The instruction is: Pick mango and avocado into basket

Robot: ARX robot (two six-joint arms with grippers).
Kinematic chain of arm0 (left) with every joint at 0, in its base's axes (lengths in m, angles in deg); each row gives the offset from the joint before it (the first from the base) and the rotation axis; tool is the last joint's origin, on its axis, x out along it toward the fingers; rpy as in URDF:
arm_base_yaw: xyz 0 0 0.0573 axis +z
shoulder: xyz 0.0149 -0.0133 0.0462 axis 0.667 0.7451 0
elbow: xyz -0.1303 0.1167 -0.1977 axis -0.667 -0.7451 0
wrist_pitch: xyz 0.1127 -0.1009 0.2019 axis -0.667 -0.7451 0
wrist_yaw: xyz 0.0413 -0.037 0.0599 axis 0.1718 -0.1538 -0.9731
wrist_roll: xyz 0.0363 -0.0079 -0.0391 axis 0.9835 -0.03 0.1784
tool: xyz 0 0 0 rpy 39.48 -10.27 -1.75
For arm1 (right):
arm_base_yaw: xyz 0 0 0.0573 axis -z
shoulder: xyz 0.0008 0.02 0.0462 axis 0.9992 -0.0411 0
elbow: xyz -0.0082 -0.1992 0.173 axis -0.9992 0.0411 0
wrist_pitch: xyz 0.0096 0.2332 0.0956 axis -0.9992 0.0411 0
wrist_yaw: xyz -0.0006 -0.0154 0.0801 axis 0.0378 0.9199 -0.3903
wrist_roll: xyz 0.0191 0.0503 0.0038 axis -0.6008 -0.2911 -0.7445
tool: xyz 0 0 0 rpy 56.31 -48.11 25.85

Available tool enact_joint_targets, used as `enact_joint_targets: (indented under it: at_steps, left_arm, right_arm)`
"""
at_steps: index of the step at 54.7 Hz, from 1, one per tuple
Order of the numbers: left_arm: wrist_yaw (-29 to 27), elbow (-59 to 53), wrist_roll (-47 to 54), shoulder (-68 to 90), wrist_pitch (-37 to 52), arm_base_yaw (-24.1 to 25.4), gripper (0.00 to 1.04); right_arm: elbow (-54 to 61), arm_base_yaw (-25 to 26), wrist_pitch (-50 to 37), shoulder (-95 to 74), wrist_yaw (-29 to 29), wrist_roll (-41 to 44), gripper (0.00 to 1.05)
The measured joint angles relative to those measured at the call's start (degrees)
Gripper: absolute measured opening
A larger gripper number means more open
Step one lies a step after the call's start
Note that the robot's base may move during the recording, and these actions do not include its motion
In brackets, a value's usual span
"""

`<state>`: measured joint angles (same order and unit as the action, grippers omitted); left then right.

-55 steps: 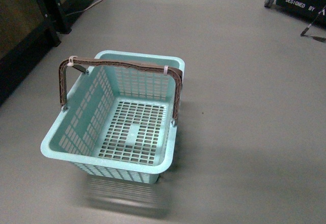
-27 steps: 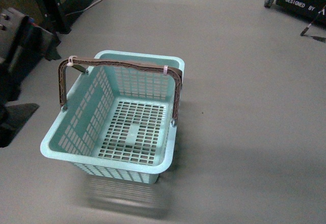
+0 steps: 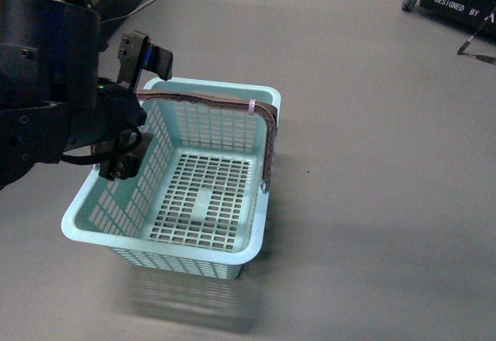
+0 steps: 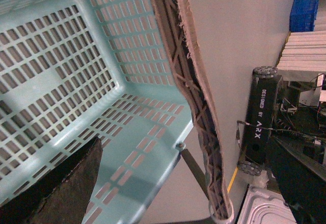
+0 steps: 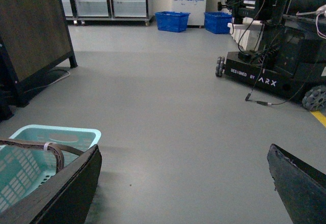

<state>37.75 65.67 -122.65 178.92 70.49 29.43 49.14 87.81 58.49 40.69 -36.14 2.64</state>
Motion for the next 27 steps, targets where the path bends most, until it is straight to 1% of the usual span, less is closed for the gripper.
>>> enact_joint_targets:
  at_steps: [12, 20, 21, 23, 26, 27]
  left_arm:
    - [0.59, 11.5, -2.32, 8.57, -1.03, -0.63, 0.97]
    - [0.79, 17.16, -3.89, 11.8, -0.72, -0.92, 0.97]
    - [0.79, 17.94, -3.96, 12.26, -0.68, -0.96, 0.97]
    - [0.79, 18.95, -4.24, 12.79, -0.42, -1.03, 0.92]
    - [0.76, 20.22, -5.29, 13.51, 0.74, -1.16, 0.81]
    - [0.76, 20.35, -5.57, 13.6, 1.03, -1.18, 0.79]
  right_arm:
    - [0.0, 0.0, 0.0, 0.0, 0.0, 0.02, 0.97]
    - [0.0, 0.0, 0.0, 0.0, 0.0, 0.0, 0.97]
    - [0.0, 0.0, 0.0, 0.0, 0.0, 0.02, 0.97]
    - [0.0, 0.0, 0.0, 0.0, 0.0, 0.0, 0.97]
    - [0.0, 0.0, 0.0, 0.0, 0.0, 0.02, 0.97]
    - [0.0, 0.0, 0.0, 0.0, 0.0, 0.0, 0.97]
